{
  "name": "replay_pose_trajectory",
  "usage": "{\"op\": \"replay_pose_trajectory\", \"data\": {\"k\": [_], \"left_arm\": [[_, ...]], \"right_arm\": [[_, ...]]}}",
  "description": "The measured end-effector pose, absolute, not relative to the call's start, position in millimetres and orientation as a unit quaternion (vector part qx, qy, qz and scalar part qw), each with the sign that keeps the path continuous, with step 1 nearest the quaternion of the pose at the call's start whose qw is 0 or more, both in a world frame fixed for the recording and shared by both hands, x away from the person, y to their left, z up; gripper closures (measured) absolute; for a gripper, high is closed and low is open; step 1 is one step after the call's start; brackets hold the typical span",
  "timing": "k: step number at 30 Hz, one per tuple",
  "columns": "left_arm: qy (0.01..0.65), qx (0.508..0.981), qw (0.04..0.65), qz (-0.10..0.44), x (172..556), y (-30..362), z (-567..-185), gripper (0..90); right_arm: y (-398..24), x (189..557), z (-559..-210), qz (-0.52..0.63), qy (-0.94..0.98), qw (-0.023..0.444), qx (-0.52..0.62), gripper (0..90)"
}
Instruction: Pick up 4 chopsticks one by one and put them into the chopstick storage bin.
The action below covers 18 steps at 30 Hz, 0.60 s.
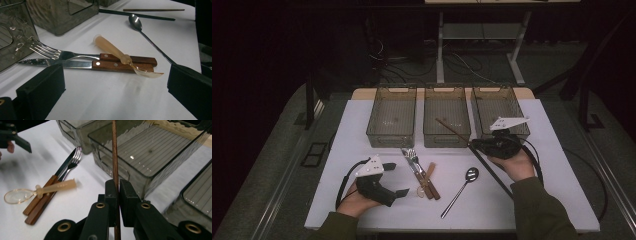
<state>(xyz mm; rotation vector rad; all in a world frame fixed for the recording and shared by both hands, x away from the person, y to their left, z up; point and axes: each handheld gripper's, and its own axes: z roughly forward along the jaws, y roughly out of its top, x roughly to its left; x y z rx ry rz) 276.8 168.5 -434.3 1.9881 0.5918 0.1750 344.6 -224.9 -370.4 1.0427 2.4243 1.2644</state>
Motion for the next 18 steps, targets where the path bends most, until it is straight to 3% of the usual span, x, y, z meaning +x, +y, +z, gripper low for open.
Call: {"op": "replay_pose_trajectory", "data": {"k": [18], "left_arm": [[0.233,0.83,0.5,0.079,274.6,167.5,-432.7,0.6]], "right_arm": [[-186.3,373.7,-357.9,0.425,0.82,0.109,0.368,84.8]]}}
